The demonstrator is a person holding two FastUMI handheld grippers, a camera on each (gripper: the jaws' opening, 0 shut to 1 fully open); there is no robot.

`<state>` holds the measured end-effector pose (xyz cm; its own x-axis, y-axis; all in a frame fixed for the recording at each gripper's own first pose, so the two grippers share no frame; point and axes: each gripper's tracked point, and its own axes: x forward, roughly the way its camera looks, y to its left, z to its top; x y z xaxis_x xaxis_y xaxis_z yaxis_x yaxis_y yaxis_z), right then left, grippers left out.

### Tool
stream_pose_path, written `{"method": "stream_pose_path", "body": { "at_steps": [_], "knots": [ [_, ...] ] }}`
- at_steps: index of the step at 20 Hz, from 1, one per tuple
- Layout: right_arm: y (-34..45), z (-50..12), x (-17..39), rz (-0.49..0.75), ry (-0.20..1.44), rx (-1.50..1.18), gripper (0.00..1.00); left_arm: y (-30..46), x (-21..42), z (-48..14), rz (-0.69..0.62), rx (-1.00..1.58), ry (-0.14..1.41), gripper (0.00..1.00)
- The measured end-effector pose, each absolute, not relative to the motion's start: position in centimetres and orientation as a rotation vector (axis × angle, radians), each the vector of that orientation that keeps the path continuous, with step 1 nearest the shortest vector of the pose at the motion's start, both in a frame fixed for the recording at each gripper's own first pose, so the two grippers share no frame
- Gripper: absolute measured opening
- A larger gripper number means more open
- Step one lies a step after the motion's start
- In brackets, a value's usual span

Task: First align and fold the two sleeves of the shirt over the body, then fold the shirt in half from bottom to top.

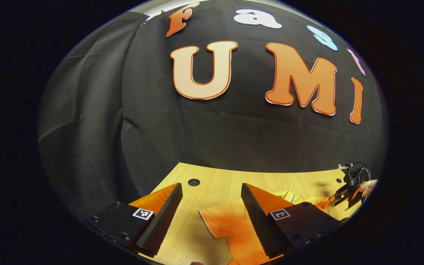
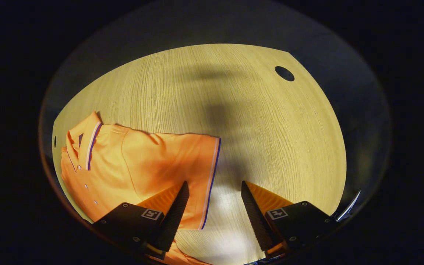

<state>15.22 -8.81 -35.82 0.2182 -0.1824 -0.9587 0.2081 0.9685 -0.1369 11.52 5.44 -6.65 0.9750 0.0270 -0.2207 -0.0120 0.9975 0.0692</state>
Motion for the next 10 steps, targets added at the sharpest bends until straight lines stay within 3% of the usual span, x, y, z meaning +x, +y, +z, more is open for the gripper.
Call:
{"method": "stream_pose_path", "body": {
  "at_steps": [2, 5, 6, 7, 9, 10],
  "knots": [
    [-7.9, -36.1, 14.9, -0.239, 1.356, 0.084, 0.80, 5.5, 11.5, -7.0, 0.017, 0.056, 0.240, 0.98],
    [-8.2, -35.9, 15.2, -0.230, 1.343, 0.079, 0.76, 5.1, 11.6, -7.9, 0.015, 0.031, 0.265, 0.99],
    [-8.0, -35.9, 15.2, -0.233, 1.331, 0.081, 0.68, 5.0, 11.4, -7.9, 0.016, 0.032, 0.268, 0.99],
    [-7.7, -36.0, 15.1, -0.230, 1.319, 0.077, 0.71, 5.0, 11.2, -7.9, 0.016, 0.036, 0.264, 0.99],
    [-6.8, -36.4, 15.3, -0.220, 1.287, 0.067, 0.49, 5.2, 11.0, -7.7, 0.018, 0.047, 0.257, 0.99],
    [-6.4, -36.6, 15.4, -0.212, 1.270, 0.065, 0.30, 5.2, 11.0, -7.5, 0.018, 0.051, 0.255, 0.99]
  ]
}}
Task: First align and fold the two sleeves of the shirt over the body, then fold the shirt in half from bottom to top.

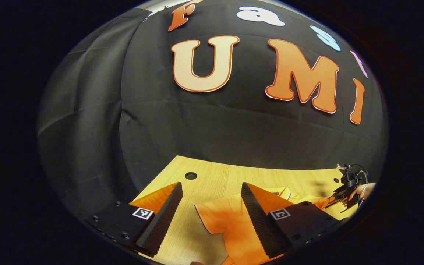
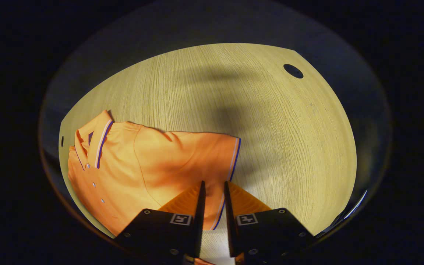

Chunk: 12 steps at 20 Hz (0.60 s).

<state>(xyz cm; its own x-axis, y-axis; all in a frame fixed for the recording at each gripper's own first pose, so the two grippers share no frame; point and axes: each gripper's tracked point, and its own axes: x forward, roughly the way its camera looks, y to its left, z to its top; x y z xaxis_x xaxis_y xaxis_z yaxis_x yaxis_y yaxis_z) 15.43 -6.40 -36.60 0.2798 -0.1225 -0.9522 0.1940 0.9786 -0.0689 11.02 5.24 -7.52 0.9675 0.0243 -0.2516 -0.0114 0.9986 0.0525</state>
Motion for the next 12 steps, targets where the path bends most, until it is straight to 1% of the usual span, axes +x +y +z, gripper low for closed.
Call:
{"method": "stream_pose_path", "body": {
  "at_steps": [2, 4, 8, 12],
  "knots": [
    [-6.5, -36.3, 15.5, -0.212, 1.242, 0.061, 0.11, 5.3, 10.9, -7.4, 0.016, 0.051, 0.252, 0.99],
    [-6.4, -36.1, 15.7, -0.212, 1.196, 0.077, 0.05, 5.1, 10.7, -7.4, 0.011, 0.053, 0.251, 0.98],
    [-6.0, -35.0, 15.9, -0.173, 1.147, 0.073, 0.05, 5.5, 10.3, -6.2, 0.010, 0.083, 0.219, 0.99],
    [-4.4, -31.9, 16.8, -0.137, 1.075, 0.078, 0.05, 6.1, 9.9, -5.5, 0.008, 0.086, 0.205, 0.98]
  ]
}}
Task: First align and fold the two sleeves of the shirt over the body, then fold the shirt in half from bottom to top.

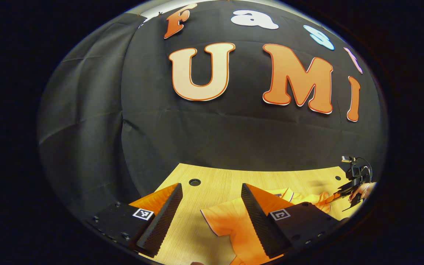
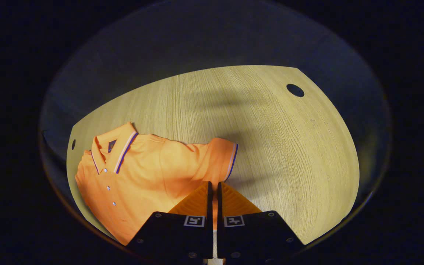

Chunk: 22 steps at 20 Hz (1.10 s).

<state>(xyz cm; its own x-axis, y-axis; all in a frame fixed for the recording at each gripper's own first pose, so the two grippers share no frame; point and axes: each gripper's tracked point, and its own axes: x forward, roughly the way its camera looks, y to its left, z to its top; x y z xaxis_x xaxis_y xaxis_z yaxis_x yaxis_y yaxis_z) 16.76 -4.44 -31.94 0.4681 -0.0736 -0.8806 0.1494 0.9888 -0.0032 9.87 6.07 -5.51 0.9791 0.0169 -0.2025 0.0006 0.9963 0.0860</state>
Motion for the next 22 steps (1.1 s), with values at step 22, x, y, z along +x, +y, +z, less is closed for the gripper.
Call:
{"method": "stream_pose_path", "body": {
  "at_steps": [22],
  "knots": [
    [14.5, -24.3, 14.2, 0.288, 0.952, -0.090, 0.05, 13.8, 7.2, -4.8, 0.046, 0.026, 0.183, 0.98]
  ]
}}
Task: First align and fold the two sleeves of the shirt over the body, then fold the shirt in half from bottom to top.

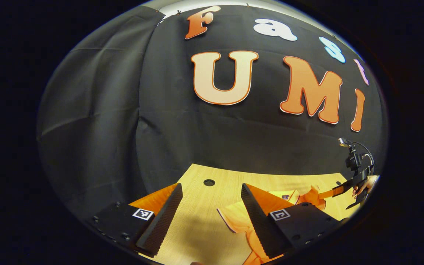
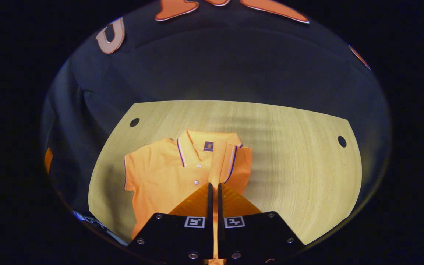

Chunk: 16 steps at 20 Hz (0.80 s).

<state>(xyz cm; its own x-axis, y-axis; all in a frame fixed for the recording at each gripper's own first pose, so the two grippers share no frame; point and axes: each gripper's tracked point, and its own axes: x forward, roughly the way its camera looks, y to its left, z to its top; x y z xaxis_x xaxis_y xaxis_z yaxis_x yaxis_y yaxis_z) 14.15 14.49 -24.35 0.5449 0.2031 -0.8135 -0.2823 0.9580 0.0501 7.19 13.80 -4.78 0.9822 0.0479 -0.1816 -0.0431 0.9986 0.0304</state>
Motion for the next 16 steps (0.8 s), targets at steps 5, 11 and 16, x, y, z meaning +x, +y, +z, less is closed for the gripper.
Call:
{"method": "stream_pose_path", "body": {
  "at_steps": [5, 11, 16],
  "knots": [
    [17.7, -24.3, 13.1, 0.373, 0.948, -0.096, 0.14, 14.3, 7.2, -5.2, 0.050, 0.025, 0.189, 0.98],
    [18.6, -23.0, 12.7, 0.359, 0.906, -0.091, 0.99, 13.9, 7.2, -5.6, 0.050, 0.012, 0.195, 0.98],
    [19.3, -19.1, 12.9, 0.356, 0.790, -0.012, 0.98, 12.7, 8.0, -6.4, 0.019, 0.010, 0.228, 0.98]
  ]
}}
